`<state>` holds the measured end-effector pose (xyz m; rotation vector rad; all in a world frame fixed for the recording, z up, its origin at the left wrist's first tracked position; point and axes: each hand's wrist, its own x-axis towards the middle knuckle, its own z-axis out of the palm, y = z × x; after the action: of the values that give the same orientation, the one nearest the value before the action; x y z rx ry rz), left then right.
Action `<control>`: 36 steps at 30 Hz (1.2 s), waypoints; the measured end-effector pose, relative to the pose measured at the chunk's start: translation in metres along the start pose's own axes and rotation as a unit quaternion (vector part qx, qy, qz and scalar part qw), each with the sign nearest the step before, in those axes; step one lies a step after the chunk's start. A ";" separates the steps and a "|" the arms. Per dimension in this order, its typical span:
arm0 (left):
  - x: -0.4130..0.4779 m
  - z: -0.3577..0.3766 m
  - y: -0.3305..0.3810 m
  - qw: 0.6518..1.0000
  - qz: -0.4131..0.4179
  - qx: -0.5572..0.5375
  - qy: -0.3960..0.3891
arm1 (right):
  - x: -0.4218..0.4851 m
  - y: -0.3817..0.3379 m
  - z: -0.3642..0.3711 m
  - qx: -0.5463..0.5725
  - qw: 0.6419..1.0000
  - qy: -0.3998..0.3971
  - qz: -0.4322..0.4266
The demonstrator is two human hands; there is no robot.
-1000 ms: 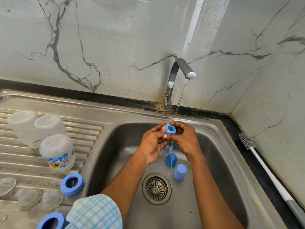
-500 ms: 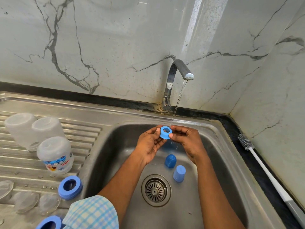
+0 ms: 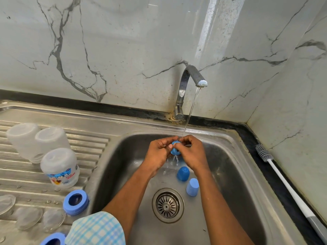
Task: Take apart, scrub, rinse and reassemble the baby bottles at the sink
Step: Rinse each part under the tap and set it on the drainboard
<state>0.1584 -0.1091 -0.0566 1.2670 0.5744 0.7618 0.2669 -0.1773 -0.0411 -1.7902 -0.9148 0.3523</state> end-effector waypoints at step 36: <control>-0.002 0.017 0.002 0.974 -0.124 -0.187 0.011 | 0.008 0.008 -0.012 0.051 0.997 0.032 0.049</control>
<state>0.1695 -0.1211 -0.0514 0.8217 0.5643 0.6392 0.2833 -0.1807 -0.0423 -1.7464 -0.7531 0.3952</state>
